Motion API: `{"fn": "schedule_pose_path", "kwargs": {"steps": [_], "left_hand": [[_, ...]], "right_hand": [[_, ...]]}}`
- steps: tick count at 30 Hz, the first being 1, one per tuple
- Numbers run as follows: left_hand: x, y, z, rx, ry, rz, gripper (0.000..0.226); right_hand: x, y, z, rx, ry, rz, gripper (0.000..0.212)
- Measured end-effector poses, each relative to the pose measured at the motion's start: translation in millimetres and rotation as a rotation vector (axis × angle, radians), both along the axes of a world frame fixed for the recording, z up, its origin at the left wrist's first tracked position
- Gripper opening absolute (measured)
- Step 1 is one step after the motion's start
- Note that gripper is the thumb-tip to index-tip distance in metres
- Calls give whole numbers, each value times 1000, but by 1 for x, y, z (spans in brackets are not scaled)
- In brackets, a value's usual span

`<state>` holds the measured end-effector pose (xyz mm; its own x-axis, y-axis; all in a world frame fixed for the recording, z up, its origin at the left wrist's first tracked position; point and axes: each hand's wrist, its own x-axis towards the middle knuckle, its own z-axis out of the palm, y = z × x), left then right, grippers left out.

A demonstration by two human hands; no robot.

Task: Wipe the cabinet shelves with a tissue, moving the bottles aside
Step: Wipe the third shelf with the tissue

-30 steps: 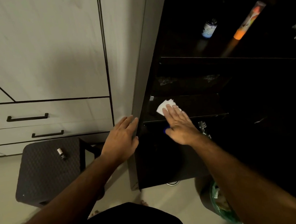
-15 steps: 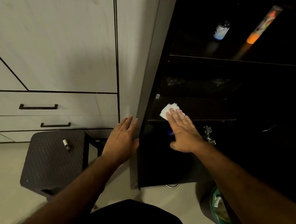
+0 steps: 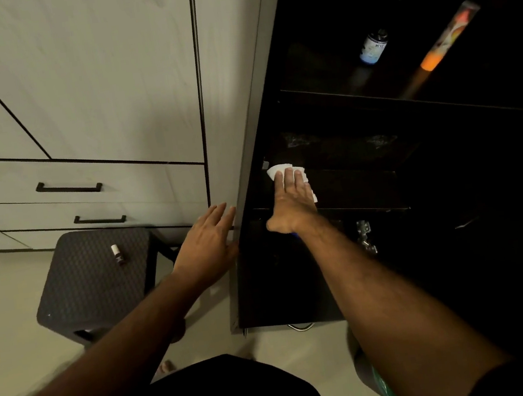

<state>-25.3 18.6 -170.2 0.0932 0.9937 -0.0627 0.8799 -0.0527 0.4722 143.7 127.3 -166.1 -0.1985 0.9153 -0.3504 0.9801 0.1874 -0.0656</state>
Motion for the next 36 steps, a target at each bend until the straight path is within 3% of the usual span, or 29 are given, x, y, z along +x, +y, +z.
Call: {"fn": "schedule_pose_path", "kwargs": {"steps": [10, 19, 24, 30, 34, 36], "left_hand": [[-20, -6, 1, 7, 20, 54, 71], [-12, -7, -1, 2, 11, 30, 69], [-11, -4, 1, -14, -15, 35, 68], [-15, -8, 0, -32, -33, 50, 68], [-14, -9, 2, -13, -23, 50, 68], [-14, -7, 3, -3, -19, 43, 68]], "right_hand": [[-19, -4, -1, 72, -11, 231, 107], [3, -9, 4, 77, 184, 333, 100], [42, -38, -3, 70, 114, 479, 103], [13, -14, -2, 100, -8, 293, 113], [-22, -26, -6, 138, -5, 236, 97], [-10, -40, -7, 141, 40, 266, 102]]}}
